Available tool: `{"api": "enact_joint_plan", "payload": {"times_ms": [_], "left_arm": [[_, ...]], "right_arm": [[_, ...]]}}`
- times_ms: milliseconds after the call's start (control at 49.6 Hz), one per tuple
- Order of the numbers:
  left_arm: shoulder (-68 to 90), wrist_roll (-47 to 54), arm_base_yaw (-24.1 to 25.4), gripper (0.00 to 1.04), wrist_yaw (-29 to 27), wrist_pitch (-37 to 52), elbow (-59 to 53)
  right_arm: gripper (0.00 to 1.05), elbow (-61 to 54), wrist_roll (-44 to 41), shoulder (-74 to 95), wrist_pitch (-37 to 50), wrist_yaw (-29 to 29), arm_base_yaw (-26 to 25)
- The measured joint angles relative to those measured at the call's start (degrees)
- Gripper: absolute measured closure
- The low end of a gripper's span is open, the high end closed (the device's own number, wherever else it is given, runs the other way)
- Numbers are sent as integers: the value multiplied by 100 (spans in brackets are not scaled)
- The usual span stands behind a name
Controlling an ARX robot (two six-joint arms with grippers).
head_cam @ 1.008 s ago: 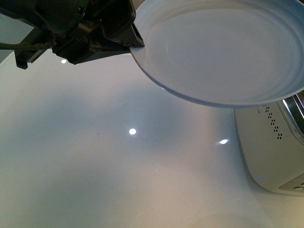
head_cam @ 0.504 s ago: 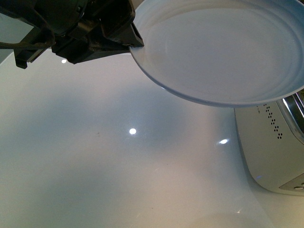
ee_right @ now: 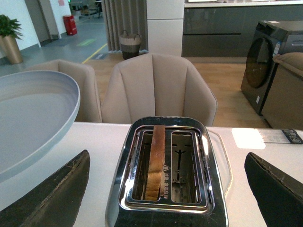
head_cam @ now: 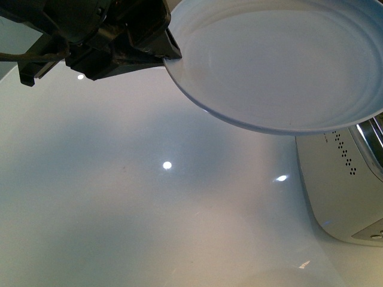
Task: Left arm holds plate, right arm toasts bread
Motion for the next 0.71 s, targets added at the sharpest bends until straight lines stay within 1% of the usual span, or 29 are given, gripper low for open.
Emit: {"api": "enact_joint_plan", "payload": {"times_ms": [303,343,363,403,444,585,706], "left_arm": [[0,-22,0,102,-9,13,0],[-4,-201,0,102,-120,326,-94],[-7,-308,0,102,-195,664,-192],[-7,-667,4,102,-214,1248,-345],[-7,-931,35,102,-192,1580,-391],[-26,-1209,155,102,-168,1596,-387],[-24,-1244,289,102,-59,1493,-374]], "right_arm": [[9,0,0,0,0,0,0],[9,0,0,0,0,0,0],[9,0,0,0,0,0,0],[9,0,0,0,0,0,0],[9,0,0,0,0,0,0],[9,0,0,-2,0,2,0],[9,0,0,-4,0,0,0]]}}
